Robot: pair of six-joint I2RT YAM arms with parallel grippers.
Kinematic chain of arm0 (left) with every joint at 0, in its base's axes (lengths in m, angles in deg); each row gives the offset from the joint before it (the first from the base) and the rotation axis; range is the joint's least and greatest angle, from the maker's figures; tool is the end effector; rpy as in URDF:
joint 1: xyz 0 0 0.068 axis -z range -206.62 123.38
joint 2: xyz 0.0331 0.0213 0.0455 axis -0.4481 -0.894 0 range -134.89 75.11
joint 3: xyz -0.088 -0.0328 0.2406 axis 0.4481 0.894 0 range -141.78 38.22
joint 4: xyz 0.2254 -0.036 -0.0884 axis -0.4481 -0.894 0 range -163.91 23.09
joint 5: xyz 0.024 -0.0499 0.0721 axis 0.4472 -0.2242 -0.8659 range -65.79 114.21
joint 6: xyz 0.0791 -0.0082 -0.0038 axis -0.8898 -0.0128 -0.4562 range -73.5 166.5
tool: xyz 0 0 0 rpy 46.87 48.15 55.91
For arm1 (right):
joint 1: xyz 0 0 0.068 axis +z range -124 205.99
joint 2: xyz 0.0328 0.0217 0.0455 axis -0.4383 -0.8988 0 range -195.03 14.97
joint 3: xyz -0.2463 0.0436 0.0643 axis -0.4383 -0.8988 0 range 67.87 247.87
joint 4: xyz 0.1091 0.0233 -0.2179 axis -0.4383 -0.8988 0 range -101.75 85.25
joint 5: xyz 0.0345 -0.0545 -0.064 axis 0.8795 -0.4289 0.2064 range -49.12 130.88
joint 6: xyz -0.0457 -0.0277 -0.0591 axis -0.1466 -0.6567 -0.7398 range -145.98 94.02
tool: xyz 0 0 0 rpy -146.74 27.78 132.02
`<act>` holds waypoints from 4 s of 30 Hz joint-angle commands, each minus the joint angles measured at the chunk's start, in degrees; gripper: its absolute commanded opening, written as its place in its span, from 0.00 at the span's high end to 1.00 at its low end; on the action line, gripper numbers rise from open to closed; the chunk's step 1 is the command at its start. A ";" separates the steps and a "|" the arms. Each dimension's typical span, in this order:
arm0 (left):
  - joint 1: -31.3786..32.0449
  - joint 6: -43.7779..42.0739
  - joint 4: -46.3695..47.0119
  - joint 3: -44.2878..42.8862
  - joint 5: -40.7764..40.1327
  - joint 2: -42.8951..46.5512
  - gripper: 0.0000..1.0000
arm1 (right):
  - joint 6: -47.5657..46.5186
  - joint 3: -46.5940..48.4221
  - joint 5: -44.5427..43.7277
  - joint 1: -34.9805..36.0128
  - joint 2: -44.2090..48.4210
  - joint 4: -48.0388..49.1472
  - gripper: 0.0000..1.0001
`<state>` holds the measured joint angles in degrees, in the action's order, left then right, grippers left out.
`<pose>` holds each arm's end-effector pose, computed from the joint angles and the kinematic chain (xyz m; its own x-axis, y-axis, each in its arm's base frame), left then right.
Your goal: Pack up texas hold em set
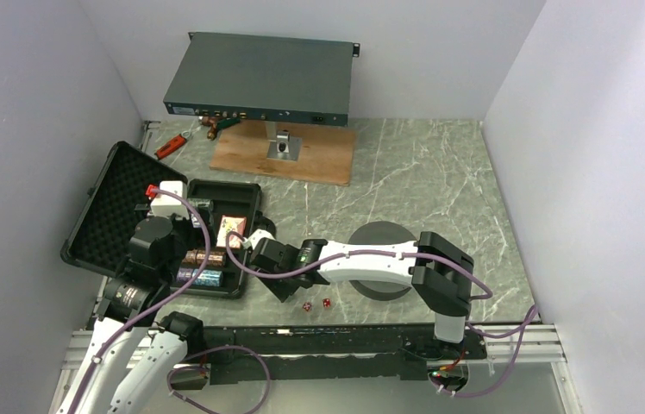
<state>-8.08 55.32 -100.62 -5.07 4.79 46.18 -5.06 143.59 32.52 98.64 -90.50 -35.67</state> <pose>0.1382 -0.0222 0.3024 -0.3109 -0.0483 -0.9492 -0.0457 0.9983 -0.0358 0.1237 0.3624 0.1692 -0.5725 -0.6476 -0.5028 -0.7694 0.6363 0.0566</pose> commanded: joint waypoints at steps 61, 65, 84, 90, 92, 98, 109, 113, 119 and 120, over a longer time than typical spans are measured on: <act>-0.35 -7.66 9.38 3.41 30.84 11.37 0.06 | 0.16 -3.14 1.92 -9.75 15.16 2.89 1.00; -0.35 -8.12 12.02 3.83 39.79 11.79 0.10 | -1.08 -6.28 7.34 -11.86 21.32 4.49 1.00; 9.39 -18.31 24.67 4.68 66.53 -3.42 0.12 | -3.77 -12.91 25.84 -15.78 38.03 9.02 1.00; 18.02 -21.17 23.27 3.47 58.35 -7.73 0.11 | -3.67 -11.98 25.18 -15.77 38.89 8.92 1.00; 19.63 -21.63 23.19 3.41 56.57 -8.49 0.12 | -3.09 -11.29 24.55 -15.78 38.73 8.98 1.00; 21.22 -19.73 26.14 4.96 52.65 -8.72 0.13 | -1.95 -9.89 25.10 -15.78 38.67 10.46 1.00; 22.94 -17.24 27.70 5.87 46.27 -9.84 0.14 | -1.94 -4.18 24.34 -15.78 35.56 9.31 1.00; 23.16 -16.41 26.87 5.41 45.58 -11.58 0.19 | -1.64 -2.53 24.59 -15.78 34.54 9.29 1.00; 23.88 -16.44 27.46 6.04 44.33 -11.19 0.23 | -0.90 -1.77 24.91 -15.78 33.29 9.94 1.00; 23.92 -16.51 27.42 6.10 43.97 -11.08 0.26 | -0.77 -1.68 25.03 -15.78 33.09 10.04 1.00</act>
<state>15.24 38.43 -75.73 0.70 50.26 34.14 -7.24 137.97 56.43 83.01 -57.69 -31.45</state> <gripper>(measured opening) 0.775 0.458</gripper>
